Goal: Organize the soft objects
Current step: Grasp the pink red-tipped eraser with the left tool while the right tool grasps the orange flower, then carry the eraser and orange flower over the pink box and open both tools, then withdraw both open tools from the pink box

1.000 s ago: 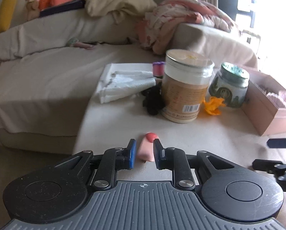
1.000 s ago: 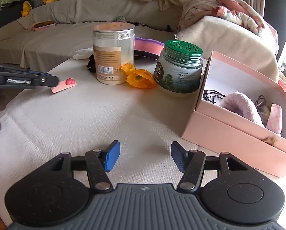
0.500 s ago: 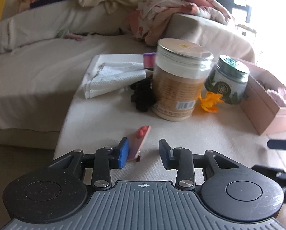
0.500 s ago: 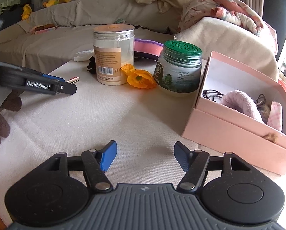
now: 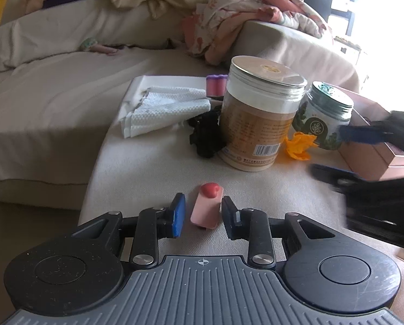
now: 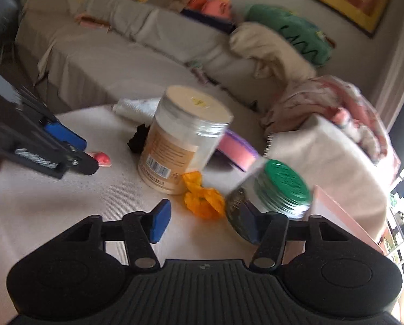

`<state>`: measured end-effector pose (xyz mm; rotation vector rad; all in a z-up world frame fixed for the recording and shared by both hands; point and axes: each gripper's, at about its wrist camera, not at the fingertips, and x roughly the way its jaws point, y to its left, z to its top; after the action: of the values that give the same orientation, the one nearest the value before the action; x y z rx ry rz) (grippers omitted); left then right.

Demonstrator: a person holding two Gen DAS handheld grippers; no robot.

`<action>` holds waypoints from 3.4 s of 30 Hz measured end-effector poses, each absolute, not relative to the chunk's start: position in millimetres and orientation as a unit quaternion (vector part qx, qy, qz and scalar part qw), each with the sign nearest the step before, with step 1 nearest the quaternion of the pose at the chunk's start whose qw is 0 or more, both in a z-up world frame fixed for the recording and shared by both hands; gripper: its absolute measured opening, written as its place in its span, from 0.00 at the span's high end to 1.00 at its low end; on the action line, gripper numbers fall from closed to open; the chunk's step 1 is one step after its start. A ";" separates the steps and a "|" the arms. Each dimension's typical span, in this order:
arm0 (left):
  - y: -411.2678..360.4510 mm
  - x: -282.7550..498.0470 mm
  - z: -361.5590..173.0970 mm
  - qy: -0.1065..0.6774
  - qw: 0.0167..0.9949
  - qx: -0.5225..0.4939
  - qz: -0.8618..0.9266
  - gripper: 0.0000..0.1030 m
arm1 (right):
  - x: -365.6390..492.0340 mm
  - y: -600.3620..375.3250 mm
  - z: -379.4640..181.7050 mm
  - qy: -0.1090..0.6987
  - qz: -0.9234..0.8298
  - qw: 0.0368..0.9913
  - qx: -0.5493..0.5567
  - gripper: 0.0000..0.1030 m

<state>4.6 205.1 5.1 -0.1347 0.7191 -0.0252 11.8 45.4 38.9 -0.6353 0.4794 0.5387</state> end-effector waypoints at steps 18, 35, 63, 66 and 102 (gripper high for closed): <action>203.9 -3.3 1.9 0.324 0.945 -0.045 -0.024 0.78 | 32.6 23.4 85.9 0.247 0.242 0.906 -0.243 0.98; 223.2 42.3 161.5 0.138 0.990 0.012 -0.005 0.78 | 51.0 -35.2 180.0 0.142 0.197 0.958 -0.149 0.98; 86.1 129.5 104.5 0.313 0.905 -0.152 -0.244 0.78 | 48.6 -174.6 103.5 0.285 0.138 0.945 -0.079 0.55; 122.1 100.6 107.8 0.268 0.926 -0.160 -0.212 0.78 | 43.8 -175.7 106.0 0.282 0.135 0.947 -0.077 0.54; 155.8 13.7 43.5 0.332 0.909 -0.185 -0.173 0.78 | 96.3 -213.4 80.2 0.379 0.118 0.906 0.148 0.95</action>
<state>13.7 155.8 43.5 -0.3821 0.6855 -0.3571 96.3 -213.4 80.2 0.3066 0.7821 0.2445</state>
